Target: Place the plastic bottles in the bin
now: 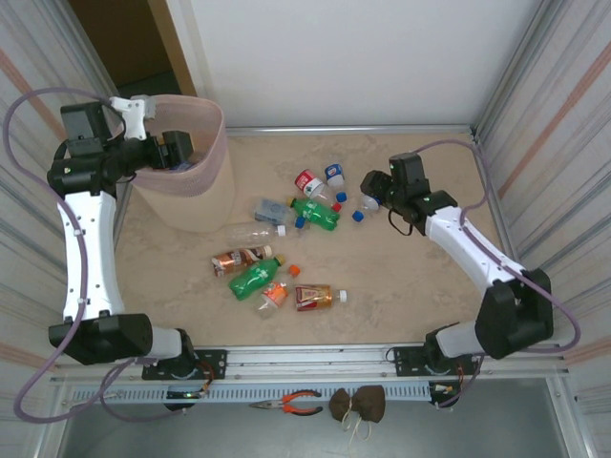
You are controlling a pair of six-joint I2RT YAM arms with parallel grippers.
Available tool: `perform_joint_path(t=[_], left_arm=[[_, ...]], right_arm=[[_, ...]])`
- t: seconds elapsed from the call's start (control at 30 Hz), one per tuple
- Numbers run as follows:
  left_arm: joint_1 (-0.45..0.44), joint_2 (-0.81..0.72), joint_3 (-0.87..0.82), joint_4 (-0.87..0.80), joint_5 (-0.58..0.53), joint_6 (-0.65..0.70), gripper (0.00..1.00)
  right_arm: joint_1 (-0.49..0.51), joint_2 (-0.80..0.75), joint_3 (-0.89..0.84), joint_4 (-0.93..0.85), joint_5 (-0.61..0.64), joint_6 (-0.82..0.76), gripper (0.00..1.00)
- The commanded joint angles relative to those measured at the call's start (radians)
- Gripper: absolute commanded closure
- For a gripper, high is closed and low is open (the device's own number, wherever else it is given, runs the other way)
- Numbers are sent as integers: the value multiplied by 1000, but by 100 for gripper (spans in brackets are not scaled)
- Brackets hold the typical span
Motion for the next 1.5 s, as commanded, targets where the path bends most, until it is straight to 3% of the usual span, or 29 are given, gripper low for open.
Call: perform_joint_path(t=[0.0,0.23,0.8,1.47], left_arm=[[8,-26,-29,29,43,-14,23],[8,-31,-59,41,54,-19,24],[7,-39,-90,63,63,-33,23],[8,-45,-83,65,77,-47,24]], right_arm=[[-5,58,-37,75,-47,109,32],[-3,174,-100,187,-63,234,35],[-11,382,-116,372,-140,329,42],[-18,423,-182,497,-138,369,62]])
